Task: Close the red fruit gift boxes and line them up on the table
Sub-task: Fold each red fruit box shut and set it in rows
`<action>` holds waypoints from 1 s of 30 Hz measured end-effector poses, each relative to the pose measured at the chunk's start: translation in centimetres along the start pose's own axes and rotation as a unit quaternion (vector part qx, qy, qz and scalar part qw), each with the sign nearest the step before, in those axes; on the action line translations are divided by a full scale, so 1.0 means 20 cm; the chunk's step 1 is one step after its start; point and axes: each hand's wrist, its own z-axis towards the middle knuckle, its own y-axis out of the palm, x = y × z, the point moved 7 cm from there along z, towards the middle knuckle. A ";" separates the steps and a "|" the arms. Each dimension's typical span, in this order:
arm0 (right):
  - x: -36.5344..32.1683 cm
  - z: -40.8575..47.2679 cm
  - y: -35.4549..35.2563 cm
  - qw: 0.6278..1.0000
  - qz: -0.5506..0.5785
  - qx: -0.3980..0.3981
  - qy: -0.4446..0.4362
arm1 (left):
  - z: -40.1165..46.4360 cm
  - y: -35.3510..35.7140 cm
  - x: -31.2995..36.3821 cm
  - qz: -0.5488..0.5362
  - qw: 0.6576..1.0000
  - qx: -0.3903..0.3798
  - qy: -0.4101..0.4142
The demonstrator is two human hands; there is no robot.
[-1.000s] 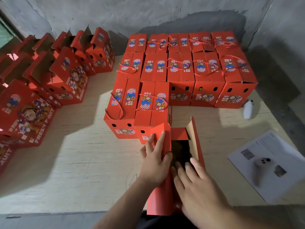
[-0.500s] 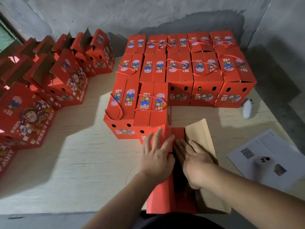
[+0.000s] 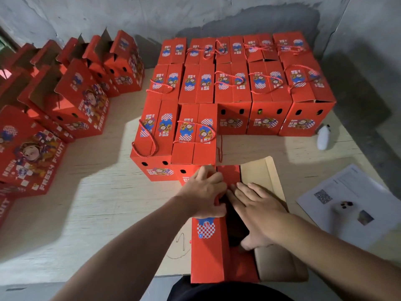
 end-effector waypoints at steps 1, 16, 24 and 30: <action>-0.01 -0.02 -0.03 1.000 0.021 0.018 0.001 | 0.01 0.01 0.00 0.003 1.000 -0.003 -0.006; -0.37 -0.32 0.01 0.966 0.256 0.024 0.027 | -0.08 -0.01 -0.06 -0.108 0.968 0.057 -0.220; -0.33 -0.32 0.07 0.846 0.522 0.076 0.084 | -0.33 0.09 0.06 -0.315 0.884 0.108 -0.328; -0.33 -0.28 0.15 0.853 0.503 -0.042 0.131 | -0.29 0.10 0.10 -0.236 0.907 0.077 -0.339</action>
